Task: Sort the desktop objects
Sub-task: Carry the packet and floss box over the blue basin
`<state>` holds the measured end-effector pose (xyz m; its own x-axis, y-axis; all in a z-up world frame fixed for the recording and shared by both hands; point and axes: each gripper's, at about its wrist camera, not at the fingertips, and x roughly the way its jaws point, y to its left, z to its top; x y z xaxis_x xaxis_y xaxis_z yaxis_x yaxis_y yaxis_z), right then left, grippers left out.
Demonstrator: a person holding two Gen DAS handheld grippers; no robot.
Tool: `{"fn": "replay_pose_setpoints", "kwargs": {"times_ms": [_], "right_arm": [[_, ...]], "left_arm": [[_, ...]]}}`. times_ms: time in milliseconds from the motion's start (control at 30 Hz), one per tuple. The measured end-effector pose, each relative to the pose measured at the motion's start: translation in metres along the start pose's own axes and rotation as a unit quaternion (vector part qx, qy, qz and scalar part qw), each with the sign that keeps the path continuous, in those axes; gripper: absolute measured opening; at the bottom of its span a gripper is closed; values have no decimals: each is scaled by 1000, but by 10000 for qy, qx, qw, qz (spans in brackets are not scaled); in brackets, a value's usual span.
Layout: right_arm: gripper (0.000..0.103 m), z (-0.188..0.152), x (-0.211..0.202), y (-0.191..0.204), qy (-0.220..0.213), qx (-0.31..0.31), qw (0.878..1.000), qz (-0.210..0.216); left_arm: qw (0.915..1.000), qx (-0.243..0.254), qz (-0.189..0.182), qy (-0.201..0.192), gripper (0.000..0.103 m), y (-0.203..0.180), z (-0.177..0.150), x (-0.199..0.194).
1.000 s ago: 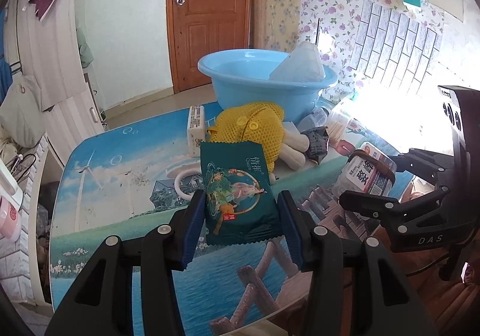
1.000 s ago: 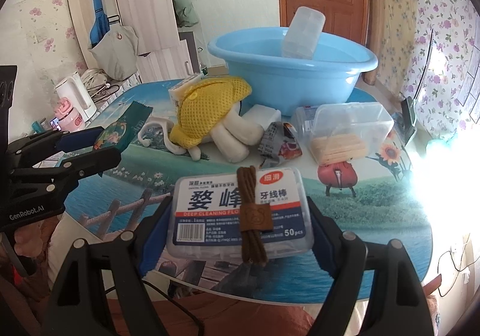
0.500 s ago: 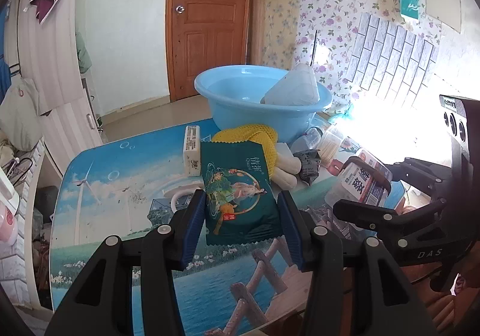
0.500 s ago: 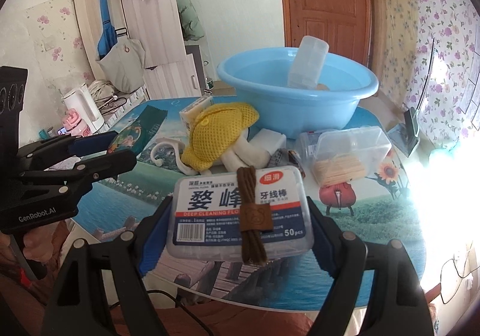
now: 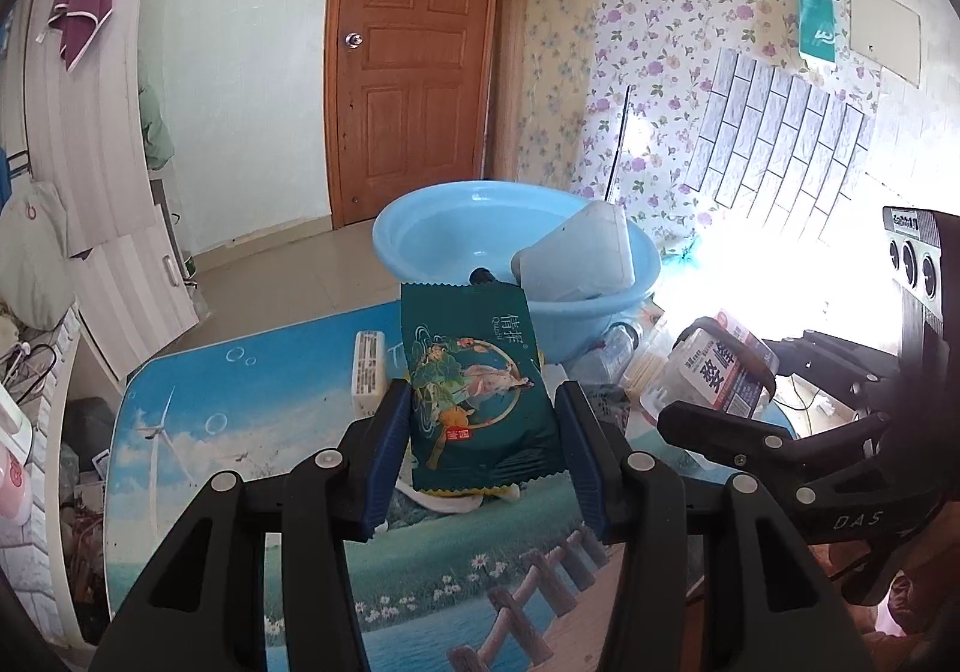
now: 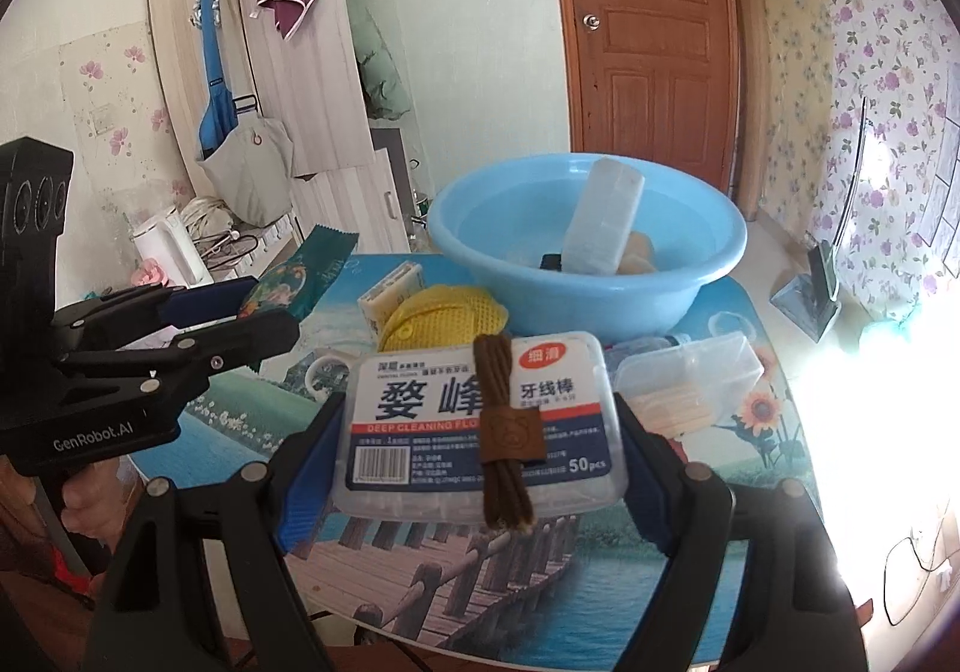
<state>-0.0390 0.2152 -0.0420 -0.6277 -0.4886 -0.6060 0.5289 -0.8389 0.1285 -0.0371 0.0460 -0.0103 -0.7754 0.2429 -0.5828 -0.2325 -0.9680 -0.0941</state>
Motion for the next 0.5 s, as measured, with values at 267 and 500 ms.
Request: {"fn": "replay_pose_setpoints", "kwargs": {"times_ms": [267, 500], "right_arm": [[82, 29, 13, -31, -141, 166, 9997, -126], [82, 57, 36, -57, -154, 205, 9995, -209]], "left_arm": [[9998, 153, -134, -43, 48, -9, 44, 37], [9994, 238, -246, 10, 49, -8, 75, 84]]}}
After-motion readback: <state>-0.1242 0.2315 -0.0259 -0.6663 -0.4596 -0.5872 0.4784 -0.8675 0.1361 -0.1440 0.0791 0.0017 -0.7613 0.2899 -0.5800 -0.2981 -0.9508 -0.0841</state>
